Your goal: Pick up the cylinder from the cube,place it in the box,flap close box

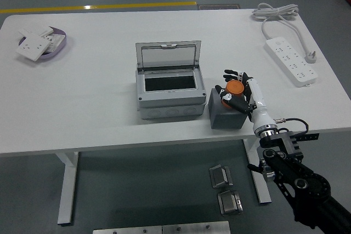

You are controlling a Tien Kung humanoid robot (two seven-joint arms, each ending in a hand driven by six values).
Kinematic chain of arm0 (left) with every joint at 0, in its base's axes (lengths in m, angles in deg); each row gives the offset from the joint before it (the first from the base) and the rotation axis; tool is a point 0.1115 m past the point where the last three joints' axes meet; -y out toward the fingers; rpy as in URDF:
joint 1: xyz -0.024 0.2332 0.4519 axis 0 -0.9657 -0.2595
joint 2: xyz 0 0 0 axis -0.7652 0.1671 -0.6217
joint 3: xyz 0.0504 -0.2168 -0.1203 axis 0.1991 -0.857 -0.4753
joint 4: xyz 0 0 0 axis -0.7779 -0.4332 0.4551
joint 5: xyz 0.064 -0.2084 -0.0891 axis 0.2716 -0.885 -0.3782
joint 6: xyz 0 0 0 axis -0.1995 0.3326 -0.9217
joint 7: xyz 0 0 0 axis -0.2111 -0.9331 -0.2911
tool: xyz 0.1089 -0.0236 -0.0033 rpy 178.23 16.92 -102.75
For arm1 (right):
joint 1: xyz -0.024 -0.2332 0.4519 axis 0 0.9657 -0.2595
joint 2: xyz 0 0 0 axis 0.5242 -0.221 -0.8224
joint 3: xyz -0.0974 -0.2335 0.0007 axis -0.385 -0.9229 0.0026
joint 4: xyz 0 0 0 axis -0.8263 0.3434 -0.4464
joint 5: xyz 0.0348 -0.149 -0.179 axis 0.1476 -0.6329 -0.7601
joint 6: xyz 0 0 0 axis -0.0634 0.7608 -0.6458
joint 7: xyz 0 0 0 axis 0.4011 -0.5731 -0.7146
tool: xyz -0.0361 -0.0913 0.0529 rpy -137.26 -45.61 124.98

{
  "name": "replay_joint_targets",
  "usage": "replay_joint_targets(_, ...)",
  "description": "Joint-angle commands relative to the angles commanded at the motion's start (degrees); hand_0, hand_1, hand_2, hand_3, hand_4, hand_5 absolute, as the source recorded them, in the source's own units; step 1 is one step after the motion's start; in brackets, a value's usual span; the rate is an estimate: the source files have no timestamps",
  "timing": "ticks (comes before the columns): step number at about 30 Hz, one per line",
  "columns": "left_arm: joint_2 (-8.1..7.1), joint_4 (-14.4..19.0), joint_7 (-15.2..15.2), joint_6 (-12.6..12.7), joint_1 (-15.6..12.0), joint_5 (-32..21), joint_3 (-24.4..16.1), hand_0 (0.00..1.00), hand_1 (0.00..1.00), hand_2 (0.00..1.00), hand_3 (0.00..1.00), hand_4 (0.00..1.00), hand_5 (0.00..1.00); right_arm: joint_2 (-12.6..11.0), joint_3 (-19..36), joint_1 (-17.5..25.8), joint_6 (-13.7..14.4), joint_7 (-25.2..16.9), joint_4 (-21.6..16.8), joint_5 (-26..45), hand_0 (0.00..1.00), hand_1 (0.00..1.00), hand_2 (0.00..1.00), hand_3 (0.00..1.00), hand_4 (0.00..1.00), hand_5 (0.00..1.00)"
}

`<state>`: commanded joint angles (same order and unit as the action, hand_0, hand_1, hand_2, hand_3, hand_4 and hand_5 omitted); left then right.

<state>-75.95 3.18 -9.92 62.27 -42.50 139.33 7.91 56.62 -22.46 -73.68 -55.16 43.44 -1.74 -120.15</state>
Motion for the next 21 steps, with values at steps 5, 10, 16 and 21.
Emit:
replay_joint_targets(5,-0.05,0.0,0.0,0.0,0.1,0.1,-0.1,0.596,0.619,0.568,0.602,0.647,0.272,0.0,-0.3,0.0,0.1,-0.1,0.0,0.0,0.75,0.657,0.598,0.623,0.268,0.034)
replay_joint_targets(10,0.0,0.0,0.2,0.0,0.0,0.5,-0.6,0.596,0.62,0.568,0.603,0.647,0.271,0.1,-0.8,0.0,0.3,-0.1,0.0,0.1,0.67,0.623,0.575,0.587,0.155,0.002)
replay_joint_targets(16,0.11,0.0,0.5,0.2,-0.3,0.7,-0.9,0.596,0.619,0.568,0.603,0.647,0.27,0.2,-1.2,0.0,0.5,0.0,0.0,0.1,0.611,0.594,0.549,0.553,0.203,0.002)
replay_joint_targets(21,0.13,0.0,0.6,0.2,-0.4,0.7,-1.0,0.596,0.619,0.569,0.604,0.647,0.269,0.2,-1.2,0.0,1.1,-0.1,-0.3,0.0,0.546,0.549,0.504,0.509,0.194,0.002)
